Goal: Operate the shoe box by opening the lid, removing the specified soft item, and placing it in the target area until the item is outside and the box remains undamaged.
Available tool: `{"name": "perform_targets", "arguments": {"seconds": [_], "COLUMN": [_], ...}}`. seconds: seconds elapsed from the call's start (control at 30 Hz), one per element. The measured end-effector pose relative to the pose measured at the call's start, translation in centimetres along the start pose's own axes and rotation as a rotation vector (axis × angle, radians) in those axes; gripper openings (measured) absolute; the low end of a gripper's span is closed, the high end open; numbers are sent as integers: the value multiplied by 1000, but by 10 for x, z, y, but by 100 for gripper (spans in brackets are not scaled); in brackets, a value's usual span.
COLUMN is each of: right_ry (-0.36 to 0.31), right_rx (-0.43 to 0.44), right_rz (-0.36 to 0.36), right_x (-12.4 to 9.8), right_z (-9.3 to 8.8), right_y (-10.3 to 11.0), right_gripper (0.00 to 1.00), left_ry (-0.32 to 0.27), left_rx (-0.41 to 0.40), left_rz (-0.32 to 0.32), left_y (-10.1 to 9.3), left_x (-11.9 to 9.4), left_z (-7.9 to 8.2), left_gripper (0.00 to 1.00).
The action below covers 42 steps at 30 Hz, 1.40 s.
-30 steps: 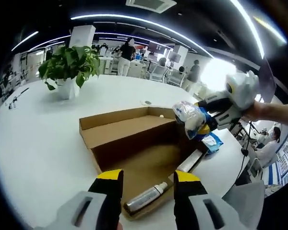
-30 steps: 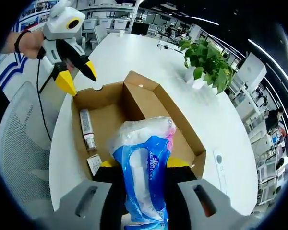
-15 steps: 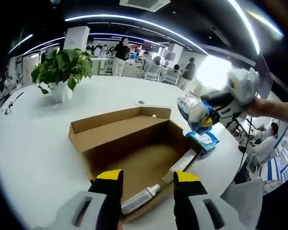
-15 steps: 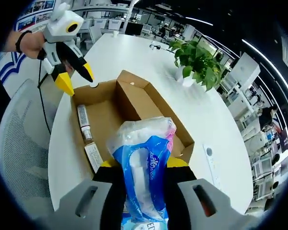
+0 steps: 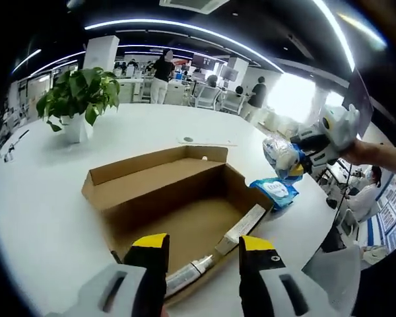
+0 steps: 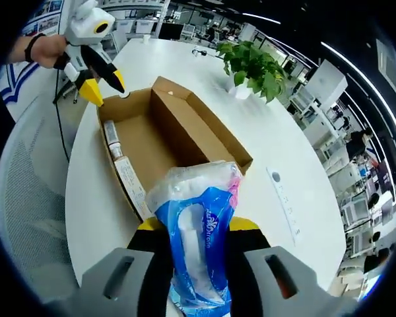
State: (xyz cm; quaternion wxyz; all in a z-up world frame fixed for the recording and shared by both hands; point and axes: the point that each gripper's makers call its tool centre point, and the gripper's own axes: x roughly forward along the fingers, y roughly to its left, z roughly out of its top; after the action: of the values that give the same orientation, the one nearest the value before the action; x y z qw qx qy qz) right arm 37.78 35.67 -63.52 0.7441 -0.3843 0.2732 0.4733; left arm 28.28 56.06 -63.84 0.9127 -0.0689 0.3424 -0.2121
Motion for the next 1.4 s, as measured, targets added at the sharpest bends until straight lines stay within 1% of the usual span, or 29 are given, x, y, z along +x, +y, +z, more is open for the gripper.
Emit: {"name": "perform_targets", "arguments": {"seconds": [0.13, 0.27, 0.4, 0.47, 0.67, 0.93, 1.03, 1.13, 1.4], "right_ry": [10, 21, 37, 47, 78, 104, 112, 127, 157], "right_rx": [16, 28, 46, 43, 63, 92, 105, 119, 148], "right_rz": [-7, -16, -24, -30, -51, -76, -82, -88, -95], "right_x": [-7, -13, -23, -26, -45, -66, -72, -78, -90], "right_z": [-14, -29, -47, -55, -86, -118, -130, -145, -179], "right_y": [0, -1, -2, -3, -9, -15, -17, -18, -19], "right_gripper": [26, 26, 26, 26, 26, 26, 26, 26, 26], "left_ry": [11, 4, 3, 3, 11, 18, 17, 24, 30], "left_rx": [17, 27, 37, 37, 42, 51, 51, 59, 50], "left_rz": [-9, -11, -13, -14, -22, -32, -41, -44, -51], "left_y": [-7, -12, -17, -20, -29, -43, -49, -53, -61], "left_x": [4, 5, 8, 9, 15, 22, 24, 28, 35], "left_z": [0, 8, 11, 12, 10, 13, 15, 14, 15], "left_gripper": [43, 43, 43, 43, 43, 43, 43, 43, 43]}}
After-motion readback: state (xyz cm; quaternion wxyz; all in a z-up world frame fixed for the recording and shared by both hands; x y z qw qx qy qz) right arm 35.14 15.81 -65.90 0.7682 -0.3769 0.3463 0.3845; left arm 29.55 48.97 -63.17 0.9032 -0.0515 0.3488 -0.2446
